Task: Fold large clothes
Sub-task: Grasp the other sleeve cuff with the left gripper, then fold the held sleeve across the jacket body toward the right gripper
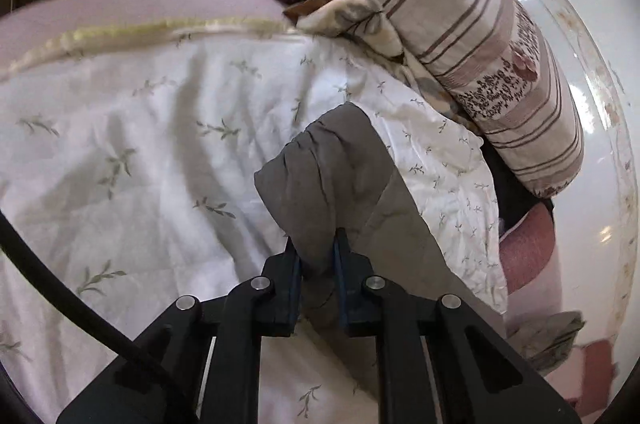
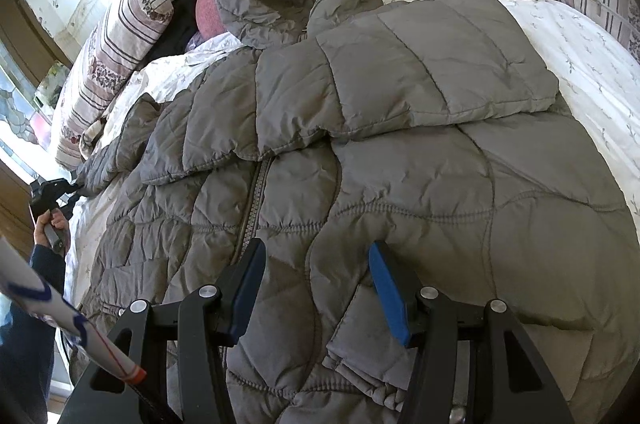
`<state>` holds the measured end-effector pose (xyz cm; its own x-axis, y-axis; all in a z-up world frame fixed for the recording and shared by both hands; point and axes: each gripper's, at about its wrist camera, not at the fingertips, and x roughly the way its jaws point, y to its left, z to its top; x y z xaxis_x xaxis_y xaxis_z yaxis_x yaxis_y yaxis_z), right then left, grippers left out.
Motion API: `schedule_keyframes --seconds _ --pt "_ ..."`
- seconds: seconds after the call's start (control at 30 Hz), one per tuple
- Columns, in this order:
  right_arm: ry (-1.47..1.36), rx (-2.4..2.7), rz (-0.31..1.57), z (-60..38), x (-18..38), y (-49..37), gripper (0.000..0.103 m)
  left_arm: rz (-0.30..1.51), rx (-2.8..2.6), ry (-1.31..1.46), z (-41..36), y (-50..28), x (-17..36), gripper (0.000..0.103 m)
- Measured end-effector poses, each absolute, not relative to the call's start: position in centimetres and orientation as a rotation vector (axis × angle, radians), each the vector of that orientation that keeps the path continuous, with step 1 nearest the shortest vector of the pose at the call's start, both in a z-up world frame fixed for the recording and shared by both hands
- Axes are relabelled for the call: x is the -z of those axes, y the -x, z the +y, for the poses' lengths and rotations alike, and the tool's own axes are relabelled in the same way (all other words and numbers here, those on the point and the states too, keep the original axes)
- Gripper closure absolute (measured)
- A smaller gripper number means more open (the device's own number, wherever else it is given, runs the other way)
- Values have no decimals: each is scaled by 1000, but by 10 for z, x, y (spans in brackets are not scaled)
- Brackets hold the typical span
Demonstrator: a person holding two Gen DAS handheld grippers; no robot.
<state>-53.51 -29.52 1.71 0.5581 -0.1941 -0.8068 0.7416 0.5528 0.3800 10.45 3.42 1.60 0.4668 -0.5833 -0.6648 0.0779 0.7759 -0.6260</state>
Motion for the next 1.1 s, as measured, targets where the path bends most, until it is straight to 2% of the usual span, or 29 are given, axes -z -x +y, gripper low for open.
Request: schedule_keyframes --seconds 0.2,0.4,0.57,0.73,0.87,1.1 --pt "-805 655 744 -299 -27 546 44 963 478 544 33 -83 -50 89" --pt "-826 698 679 -310 -39 564 44 858 600 418 2 -35 -120 89" --pt "-841 745 621 -319 -50 584 44 770 801 303 -52 46 -184 89" --pt "-867 788 571 -328 -56 607 44 731 1000 162 -120 141 -214 89" --pt "-881 815 537 -335 -59 622 44 771 1146 35 -176 218 -198 89" --pt "-915 834 504 -343 -60 635 44 989 1204 -223 -253 309 -94 87"
